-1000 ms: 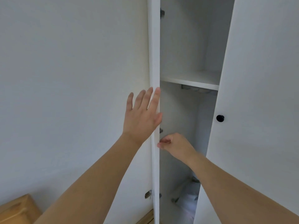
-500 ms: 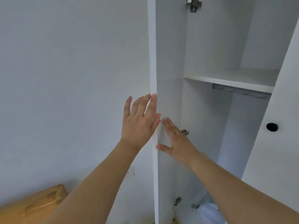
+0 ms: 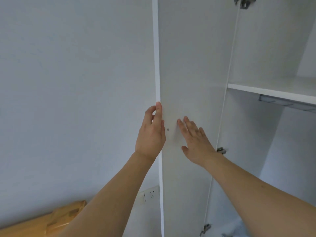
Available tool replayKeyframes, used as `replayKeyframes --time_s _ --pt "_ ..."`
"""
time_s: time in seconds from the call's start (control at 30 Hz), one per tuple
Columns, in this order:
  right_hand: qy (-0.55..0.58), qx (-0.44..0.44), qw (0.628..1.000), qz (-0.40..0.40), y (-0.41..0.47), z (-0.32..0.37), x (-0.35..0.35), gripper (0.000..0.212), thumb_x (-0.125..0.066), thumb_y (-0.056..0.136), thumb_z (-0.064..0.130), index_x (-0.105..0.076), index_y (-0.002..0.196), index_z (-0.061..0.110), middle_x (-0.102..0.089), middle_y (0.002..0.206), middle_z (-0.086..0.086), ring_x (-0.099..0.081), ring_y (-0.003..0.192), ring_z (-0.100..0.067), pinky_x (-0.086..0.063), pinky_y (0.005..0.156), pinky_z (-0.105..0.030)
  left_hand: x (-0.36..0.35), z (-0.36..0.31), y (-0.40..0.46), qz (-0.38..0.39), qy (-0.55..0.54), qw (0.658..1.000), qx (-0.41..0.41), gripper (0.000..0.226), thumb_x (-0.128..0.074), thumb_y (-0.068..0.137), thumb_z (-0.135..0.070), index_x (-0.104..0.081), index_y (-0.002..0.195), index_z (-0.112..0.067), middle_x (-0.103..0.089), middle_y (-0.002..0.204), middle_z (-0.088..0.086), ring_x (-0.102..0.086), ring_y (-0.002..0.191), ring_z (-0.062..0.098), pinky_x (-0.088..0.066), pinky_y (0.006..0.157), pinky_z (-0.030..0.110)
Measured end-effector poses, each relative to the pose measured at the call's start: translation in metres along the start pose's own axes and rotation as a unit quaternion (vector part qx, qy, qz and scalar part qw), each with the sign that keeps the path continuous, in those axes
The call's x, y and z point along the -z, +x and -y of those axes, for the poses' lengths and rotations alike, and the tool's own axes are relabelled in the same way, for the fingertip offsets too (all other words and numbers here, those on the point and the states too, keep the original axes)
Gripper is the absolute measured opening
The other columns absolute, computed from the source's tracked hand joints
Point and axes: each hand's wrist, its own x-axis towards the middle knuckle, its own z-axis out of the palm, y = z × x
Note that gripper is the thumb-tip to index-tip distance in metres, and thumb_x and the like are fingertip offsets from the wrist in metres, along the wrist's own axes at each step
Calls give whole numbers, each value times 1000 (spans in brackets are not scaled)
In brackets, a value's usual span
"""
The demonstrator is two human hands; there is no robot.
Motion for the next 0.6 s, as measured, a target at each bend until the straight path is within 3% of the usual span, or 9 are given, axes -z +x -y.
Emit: replayKeyframes --time_s 0.3,0.6 --pt "-65 0 998 24 46 7 -8 98 -45 82 5 21 150 30 30 157 8 25 146 -19 13 119 -47 -15 49 23 -9 -27 995 91 58 -46 98 -6 -26 152 -15 -45 137 10 -60 94 20 -46 76 26" --pt "-58 5 998 8 71 6 -29 99 -43 80 1 20 151 28 34 155 8 24 146 -19 11 120 -44 -37 77 33 -27 -42 993 104 58 -42 98 -4 -25 152 -16 -46 135 7 -55 100 15 -42 78 22"
